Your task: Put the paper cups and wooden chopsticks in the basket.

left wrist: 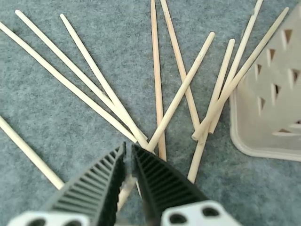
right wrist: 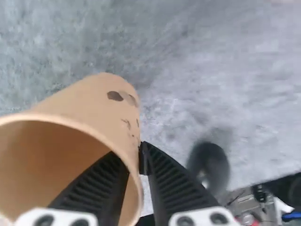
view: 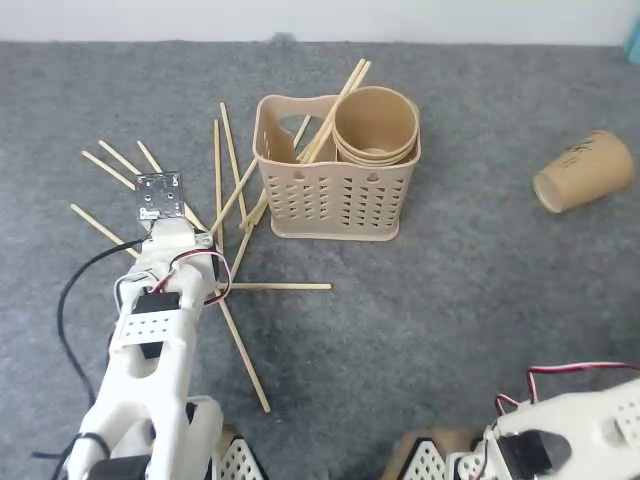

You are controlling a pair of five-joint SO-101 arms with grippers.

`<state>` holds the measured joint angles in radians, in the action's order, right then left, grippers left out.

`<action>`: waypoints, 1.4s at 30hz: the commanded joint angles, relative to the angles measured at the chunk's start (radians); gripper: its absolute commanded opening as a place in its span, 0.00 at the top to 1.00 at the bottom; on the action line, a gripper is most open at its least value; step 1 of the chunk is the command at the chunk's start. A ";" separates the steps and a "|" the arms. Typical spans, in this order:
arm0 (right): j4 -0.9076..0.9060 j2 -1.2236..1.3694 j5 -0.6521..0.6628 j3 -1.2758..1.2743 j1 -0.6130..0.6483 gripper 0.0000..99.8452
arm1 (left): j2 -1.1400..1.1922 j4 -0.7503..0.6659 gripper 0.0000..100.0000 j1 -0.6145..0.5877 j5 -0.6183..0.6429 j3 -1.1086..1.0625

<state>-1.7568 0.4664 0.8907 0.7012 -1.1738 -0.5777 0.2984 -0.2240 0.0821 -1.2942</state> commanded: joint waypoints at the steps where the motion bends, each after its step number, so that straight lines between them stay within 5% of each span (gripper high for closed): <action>1: -0.038 -0.177 -0.071 0.051 0.062 0.99 | 0.002 -0.025 0.99 0.000 -0.006 0.031; 10: -0.041 -0.344 -0.525 0.049 0.378 0.99 | 0.002 -0.025 0.99 0.000 -0.006 0.031; 20: -0.024 -0.610 -0.852 0.057 0.923 0.99 | 0.002 -0.025 0.99 0.000 -0.006 0.031; 29: 0.151 -0.657 -0.895 0.057 1.308 0.99 | 0.002 -0.025 0.99 0.002 -0.006 0.031; 42: 0.165 -0.529 -0.898 0.051 1.392 0.99 | 0.002 -0.025 0.99 0.002 -0.006 0.031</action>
<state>-1.5957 -0.0859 0.0054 0.7073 0.2102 -0.5777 0.2984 -0.2240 0.0821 -1.2942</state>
